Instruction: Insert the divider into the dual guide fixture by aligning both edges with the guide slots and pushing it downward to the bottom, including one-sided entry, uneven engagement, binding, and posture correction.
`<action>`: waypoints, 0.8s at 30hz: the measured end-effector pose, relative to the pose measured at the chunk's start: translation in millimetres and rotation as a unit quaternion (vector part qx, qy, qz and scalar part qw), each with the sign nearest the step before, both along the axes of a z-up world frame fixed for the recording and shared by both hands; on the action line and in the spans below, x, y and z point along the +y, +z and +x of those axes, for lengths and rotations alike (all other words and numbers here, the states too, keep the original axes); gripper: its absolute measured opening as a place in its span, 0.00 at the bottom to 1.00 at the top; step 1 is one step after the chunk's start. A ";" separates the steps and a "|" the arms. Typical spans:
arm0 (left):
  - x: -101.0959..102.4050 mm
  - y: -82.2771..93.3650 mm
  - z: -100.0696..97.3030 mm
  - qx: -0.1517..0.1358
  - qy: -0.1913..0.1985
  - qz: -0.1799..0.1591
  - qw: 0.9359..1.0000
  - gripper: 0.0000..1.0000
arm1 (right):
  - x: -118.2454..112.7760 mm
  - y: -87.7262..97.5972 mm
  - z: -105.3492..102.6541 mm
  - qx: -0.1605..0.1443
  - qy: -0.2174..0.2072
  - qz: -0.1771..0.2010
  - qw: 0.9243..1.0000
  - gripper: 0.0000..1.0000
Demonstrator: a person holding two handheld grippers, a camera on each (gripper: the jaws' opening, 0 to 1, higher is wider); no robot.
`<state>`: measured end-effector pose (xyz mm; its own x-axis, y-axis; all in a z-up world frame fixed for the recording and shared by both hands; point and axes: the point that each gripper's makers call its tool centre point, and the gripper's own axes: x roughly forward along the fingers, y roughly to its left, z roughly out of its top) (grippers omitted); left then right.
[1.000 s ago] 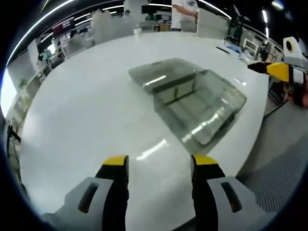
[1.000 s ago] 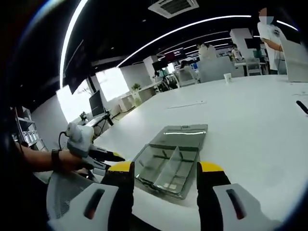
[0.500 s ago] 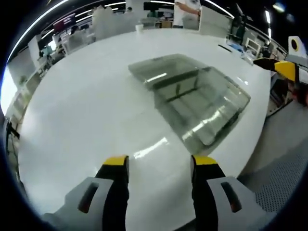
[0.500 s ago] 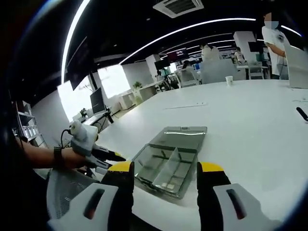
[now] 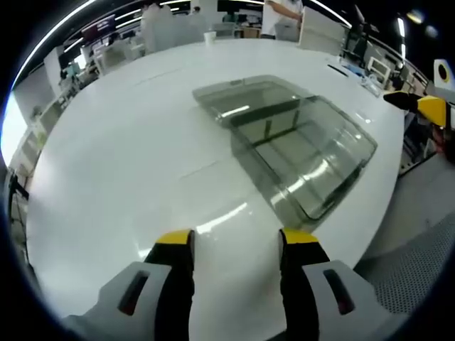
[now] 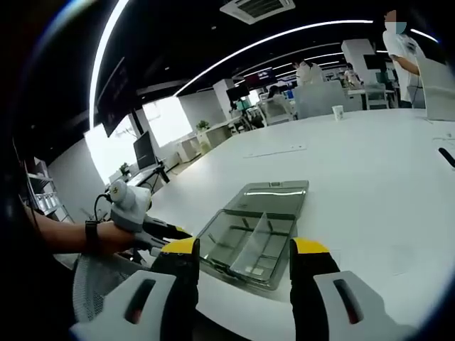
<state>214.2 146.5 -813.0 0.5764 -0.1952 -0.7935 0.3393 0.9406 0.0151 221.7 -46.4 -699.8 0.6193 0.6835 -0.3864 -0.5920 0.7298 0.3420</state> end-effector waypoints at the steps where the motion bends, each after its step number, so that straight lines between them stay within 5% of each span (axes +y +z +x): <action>1: 0.1 0.3 0.0 -0.001 -0.002 0.002 1.000 0.42 | 0.3 -0.4 -0.1 0.002 -0.001 0.002 1.000 0.47; 19: 4.3 1.4 -3.6 0.013 -0.001 0.008 1.000 0.33 | 6.6 -5.6 -1.8 0.016 0.002 0.009 1.000 0.45; 24: 5.0 4.2 -5.0 0.021 0.022 -0.022 0.999 0.31 | 8.4 -8.8 -3.6 0.021 0.008 0.008 1.000 0.44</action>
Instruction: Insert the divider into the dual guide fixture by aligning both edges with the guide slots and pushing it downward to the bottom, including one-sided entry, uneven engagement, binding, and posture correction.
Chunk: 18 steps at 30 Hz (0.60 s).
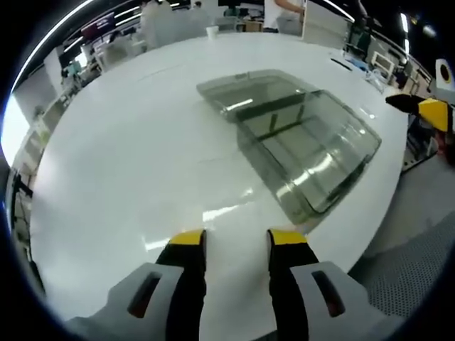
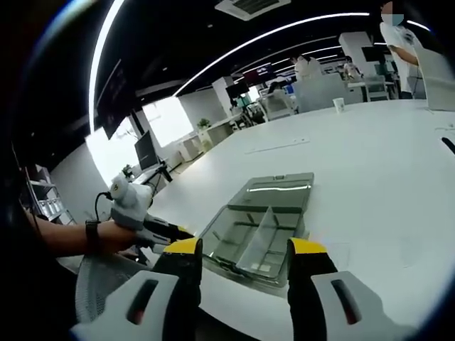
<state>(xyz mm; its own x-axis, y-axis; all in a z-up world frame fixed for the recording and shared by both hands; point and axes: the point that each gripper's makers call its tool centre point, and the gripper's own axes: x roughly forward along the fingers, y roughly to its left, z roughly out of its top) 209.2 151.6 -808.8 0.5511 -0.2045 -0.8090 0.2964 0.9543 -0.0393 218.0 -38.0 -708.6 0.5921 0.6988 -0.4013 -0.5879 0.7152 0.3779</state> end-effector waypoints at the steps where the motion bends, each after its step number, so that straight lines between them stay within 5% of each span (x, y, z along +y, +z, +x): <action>1: -0.3 -0.9 -1.3 0.002 -0.002 0.004 1.000 0.31 | 0.2 -0.5 -0.8 0.001 0.001 -0.001 1.000 0.44; 18: -2.7 0.7 -8.4 0.003 0.001 -0.007 1.000 0.31 | 3.1 2.4 -1.8 -0.004 0.004 0.003 1.000 0.43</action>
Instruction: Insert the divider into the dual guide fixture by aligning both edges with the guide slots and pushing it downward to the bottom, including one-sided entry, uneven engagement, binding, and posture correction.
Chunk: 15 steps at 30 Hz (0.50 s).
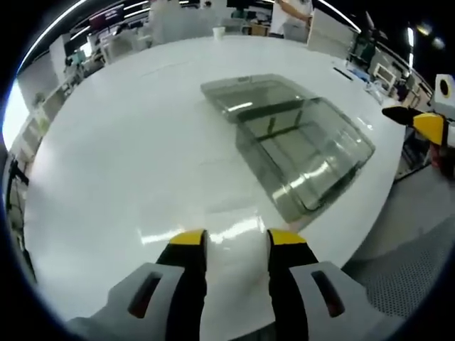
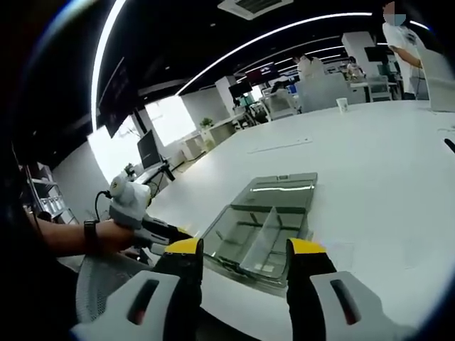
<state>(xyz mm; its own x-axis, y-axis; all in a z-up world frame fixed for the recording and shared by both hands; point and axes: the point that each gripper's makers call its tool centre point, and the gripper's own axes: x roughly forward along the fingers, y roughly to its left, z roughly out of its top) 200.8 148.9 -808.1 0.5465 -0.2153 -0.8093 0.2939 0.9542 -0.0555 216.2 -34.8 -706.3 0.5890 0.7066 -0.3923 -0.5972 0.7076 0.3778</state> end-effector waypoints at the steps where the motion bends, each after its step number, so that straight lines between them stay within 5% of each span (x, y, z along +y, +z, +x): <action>1: 0.0 0.3 -0.4 0.000 0.000 0.000 1.000 0.31 | 0.0 0.4 -0.5 0.000 -0.001 0.001 1.000 0.43; 2: 0.4 0.9 -0.8 0.000 0.000 0.000 1.000 0.30 | 0.3 1.0 -0.7 0.000 -0.002 0.003 1.000 0.43; 3: 2.4 4.1 -2.5 -0.001 -0.011 0.004 1.000 0.00 | 1.2 1.0 -2.2 0.001 0.000 0.003 1.000 0.43; 4: 14.5 3.4 -7.8 0.011 0.024 0.019 0.999 0.00 | 1.9 0.4 -2.8 0.001 0.002 0.002 1.000 0.43; 6: -4.2 8.8 4.1 -0.026 -0.003 -0.054 0.998 0.00 | 2.3 -1.1 -4.0 0.001 0.006 -0.002 1.000 0.44; 10: 0.4 -3.8 -10.3 0.029 -0.032 0.009 0.999 0.12 | 2.6 -0.2 -1.5 -0.001 0.005 0.000 1.000 0.44; 11: 0.0 -0.3 -5.0 0.006 -0.026 0.010 1.000 0.14 | 2.9 0.2 -1.2 -0.001 0.005 0.001 1.000 0.43; 15: 2.7 0.0 -4.3 -0.001 -0.032 0.028 0.999 0.25 | 3.2 0.9 -3.4 -0.002 0.006 0.002 1.000 0.43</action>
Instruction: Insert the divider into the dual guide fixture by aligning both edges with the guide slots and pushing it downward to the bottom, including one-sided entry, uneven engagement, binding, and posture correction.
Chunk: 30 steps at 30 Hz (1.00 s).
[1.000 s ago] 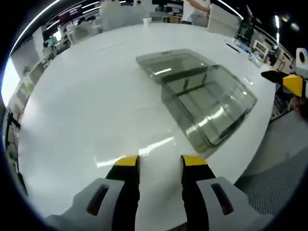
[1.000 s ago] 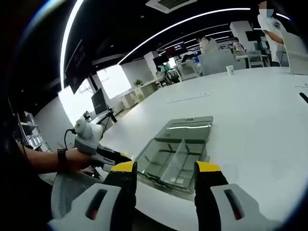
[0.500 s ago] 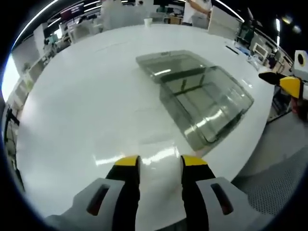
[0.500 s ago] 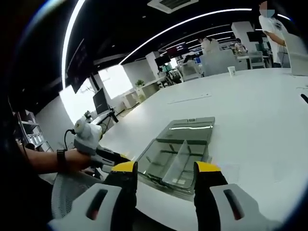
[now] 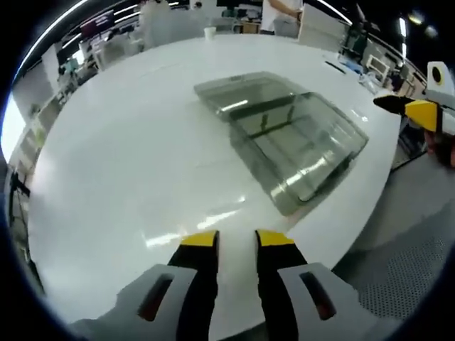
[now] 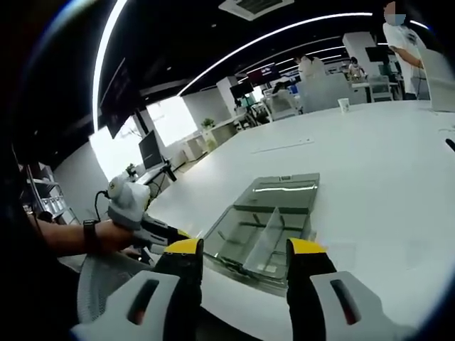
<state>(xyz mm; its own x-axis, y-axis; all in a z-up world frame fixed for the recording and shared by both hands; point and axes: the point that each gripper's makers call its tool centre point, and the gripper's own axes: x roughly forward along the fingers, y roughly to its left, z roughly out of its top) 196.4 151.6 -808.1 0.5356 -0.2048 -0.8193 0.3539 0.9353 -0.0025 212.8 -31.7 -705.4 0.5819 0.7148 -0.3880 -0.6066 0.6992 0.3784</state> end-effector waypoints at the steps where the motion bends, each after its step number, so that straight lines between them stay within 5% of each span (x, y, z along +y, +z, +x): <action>1: 1.8 -1.9 0.8 0.003 0.002 0.003 1.000 0.28 | -0.3 -1.3 -0.6 0.002 0.001 -0.001 1.000 0.43; 8: 4.7 2.4 5.2 -0.007 -0.005 0.015 1.000 0.36 | -0.2 -1.4 -0.3 0.003 0.001 -0.002 1.000 0.43; 30: 7.3 -5.0 12.5 0.013 0.008 0.018 1.000 0.34 | -3.2 -5.6 1.5 0.009 -0.005 -0.003 1.000 0.42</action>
<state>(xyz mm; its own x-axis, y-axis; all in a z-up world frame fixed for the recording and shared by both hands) 208.9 158.9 -813.1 0.5177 -0.1663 -0.8392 0.3386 0.9407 0.0224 214.3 -34.9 -711.0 0.5826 0.7059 -0.4029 -0.5925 0.7082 0.3839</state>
